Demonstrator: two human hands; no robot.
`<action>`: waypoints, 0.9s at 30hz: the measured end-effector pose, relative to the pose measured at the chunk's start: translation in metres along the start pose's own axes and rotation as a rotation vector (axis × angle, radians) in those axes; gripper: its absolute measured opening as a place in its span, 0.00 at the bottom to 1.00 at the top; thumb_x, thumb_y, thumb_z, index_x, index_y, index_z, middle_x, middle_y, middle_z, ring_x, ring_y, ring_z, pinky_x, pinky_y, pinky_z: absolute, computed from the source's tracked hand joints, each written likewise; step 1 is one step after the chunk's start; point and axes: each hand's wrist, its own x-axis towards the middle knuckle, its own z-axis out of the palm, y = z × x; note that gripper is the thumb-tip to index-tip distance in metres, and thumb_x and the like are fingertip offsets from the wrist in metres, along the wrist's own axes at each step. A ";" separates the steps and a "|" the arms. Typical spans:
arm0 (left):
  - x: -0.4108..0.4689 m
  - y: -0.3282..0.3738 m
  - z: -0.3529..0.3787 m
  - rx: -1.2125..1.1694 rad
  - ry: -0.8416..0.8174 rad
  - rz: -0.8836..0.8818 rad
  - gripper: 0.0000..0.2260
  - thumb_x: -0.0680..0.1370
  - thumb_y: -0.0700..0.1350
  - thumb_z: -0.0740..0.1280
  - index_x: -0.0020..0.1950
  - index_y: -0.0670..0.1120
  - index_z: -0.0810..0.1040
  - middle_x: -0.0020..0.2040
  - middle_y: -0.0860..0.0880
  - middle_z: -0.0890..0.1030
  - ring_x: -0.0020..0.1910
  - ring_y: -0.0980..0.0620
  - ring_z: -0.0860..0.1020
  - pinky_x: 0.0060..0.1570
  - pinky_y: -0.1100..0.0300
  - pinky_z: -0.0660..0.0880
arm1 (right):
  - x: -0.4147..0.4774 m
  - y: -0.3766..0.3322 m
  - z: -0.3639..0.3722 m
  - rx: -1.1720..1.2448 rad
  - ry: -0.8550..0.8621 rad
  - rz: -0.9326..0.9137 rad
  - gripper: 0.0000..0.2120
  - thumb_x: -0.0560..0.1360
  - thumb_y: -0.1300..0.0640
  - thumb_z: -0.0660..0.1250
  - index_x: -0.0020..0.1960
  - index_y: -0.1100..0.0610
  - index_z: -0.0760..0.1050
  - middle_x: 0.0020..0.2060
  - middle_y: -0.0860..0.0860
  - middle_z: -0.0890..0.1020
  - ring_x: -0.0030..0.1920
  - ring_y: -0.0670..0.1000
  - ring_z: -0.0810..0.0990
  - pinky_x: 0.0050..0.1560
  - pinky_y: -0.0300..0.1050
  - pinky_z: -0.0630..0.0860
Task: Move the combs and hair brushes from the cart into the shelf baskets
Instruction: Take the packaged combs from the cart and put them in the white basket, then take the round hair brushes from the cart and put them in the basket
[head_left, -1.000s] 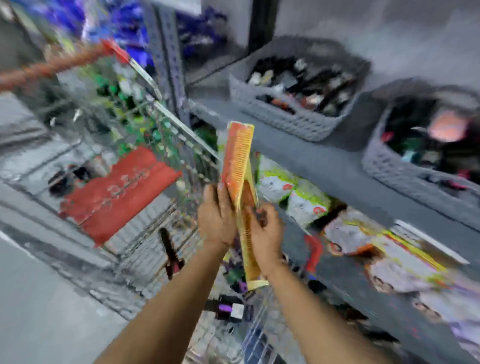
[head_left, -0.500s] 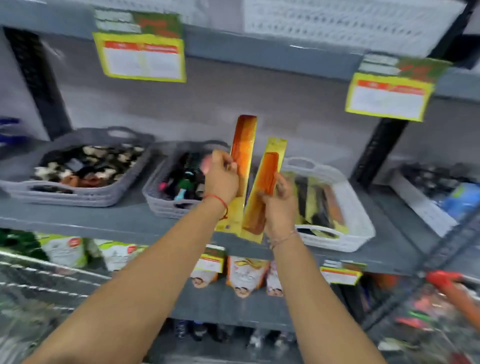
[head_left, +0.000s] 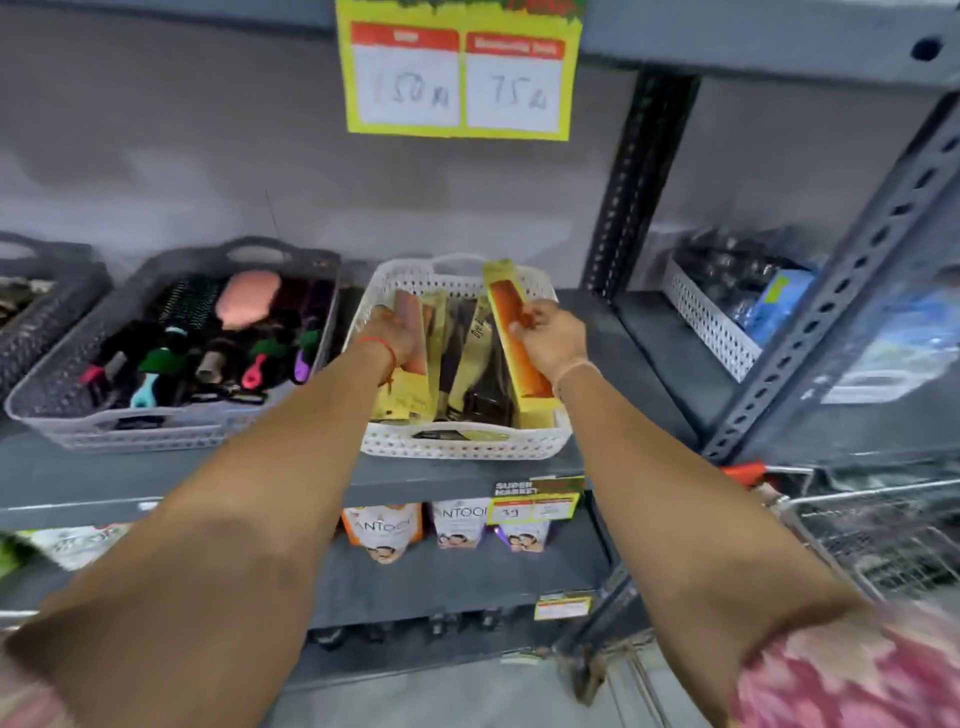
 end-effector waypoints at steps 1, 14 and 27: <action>-0.002 -0.001 0.004 0.087 -0.007 -0.007 0.12 0.77 0.35 0.58 0.60 0.35 0.71 0.62 0.34 0.75 0.61 0.38 0.75 0.57 0.48 0.72 | 0.002 0.000 0.004 -0.013 -0.016 -0.008 0.15 0.73 0.57 0.65 0.58 0.59 0.75 0.58 0.58 0.80 0.58 0.56 0.78 0.60 0.40 0.69; -0.024 -0.021 -0.024 0.069 0.303 0.249 0.14 0.77 0.39 0.59 0.57 0.35 0.78 0.57 0.34 0.79 0.58 0.39 0.76 0.57 0.56 0.66 | -0.015 -0.052 0.047 -0.273 -0.014 -0.245 0.19 0.76 0.52 0.58 0.63 0.60 0.68 0.68 0.61 0.66 0.66 0.63 0.66 0.68 0.54 0.64; -0.198 -0.417 -0.179 -0.608 0.748 -0.746 0.12 0.77 0.41 0.62 0.46 0.33 0.80 0.45 0.29 0.82 0.49 0.37 0.81 0.49 0.48 0.75 | -0.298 -0.218 0.356 -0.108 -0.943 -0.969 0.15 0.74 0.57 0.64 0.59 0.63 0.72 0.54 0.63 0.79 0.54 0.60 0.77 0.52 0.51 0.70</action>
